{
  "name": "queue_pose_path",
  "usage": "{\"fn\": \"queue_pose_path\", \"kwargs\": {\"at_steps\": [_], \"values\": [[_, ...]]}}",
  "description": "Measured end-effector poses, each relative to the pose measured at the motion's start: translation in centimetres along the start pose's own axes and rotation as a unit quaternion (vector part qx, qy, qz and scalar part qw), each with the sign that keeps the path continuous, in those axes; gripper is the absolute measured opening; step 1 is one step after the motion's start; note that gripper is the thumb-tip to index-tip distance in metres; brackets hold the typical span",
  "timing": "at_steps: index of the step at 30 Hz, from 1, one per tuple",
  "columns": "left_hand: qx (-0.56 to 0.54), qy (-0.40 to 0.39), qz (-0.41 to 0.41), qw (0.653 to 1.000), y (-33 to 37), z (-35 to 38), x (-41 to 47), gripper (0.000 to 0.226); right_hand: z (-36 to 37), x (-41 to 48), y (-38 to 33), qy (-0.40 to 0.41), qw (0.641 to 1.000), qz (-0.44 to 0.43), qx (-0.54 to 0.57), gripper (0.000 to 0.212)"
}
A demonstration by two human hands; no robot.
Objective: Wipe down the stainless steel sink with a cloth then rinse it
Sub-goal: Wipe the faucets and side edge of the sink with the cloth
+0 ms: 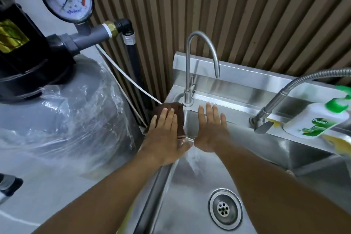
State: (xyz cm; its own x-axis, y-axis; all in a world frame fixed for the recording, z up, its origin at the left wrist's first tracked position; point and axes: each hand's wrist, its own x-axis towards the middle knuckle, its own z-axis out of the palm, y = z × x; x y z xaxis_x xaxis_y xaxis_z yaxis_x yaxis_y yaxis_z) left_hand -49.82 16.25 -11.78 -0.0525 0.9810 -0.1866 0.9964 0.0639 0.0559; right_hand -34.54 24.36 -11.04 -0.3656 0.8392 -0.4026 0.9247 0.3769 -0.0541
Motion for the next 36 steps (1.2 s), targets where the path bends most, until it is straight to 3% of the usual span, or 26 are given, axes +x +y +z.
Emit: {"fn": "queue_pose_path", "kwargs": {"at_steps": [5, 9, 14, 20, 27, 30, 36], "values": [[-0.004, 0.034, 0.003, 0.999, -0.2, 1.6, -6.6, 0.104, 0.2, 0.0, -0.2, -0.004, 1.0, 0.013, -0.01, 0.109], [0.007, -0.001, -0.012, 1.0, 0.5, -0.3, -2.1, 0.109, 0.5, 0.3, -0.1, -0.001, 1.0, 0.013, -0.015, 0.111], [0.032, -0.065, 0.001, 0.997, 0.4, -1.4, 5.0, 0.136, 1.0, 0.6, 0.2, 0.012, 0.999, 0.011, -0.04, 0.109], [0.029, 0.018, 0.022, 0.999, 0.0, -0.2, 0.4, 0.109, 1.4, 0.9, 1.0, 0.034, 0.999, -0.01, -0.036, 0.106], [0.05, 0.04, 0.047, 0.997, -1.2, 3.0, -11.2, 0.107, 1.5, 0.9, 1.7, 0.047, 0.998, -0.028, -0.031, 0.105], [0.046, -0.015, 0.008, 0.999, -0.2, 1.4, -8.7, 0.113, 1.3, 0.7, 1.8, 0.044, 0.998, -0.038, -0.031, 0.103], [0.019, -0.034, -0.014, 0.999, 1.1, -1.0, 2.6, 0.122, 1.1, 0.9, 2.7, 0.047, 0.996, -0.059, -0.05, 0.106]]}}
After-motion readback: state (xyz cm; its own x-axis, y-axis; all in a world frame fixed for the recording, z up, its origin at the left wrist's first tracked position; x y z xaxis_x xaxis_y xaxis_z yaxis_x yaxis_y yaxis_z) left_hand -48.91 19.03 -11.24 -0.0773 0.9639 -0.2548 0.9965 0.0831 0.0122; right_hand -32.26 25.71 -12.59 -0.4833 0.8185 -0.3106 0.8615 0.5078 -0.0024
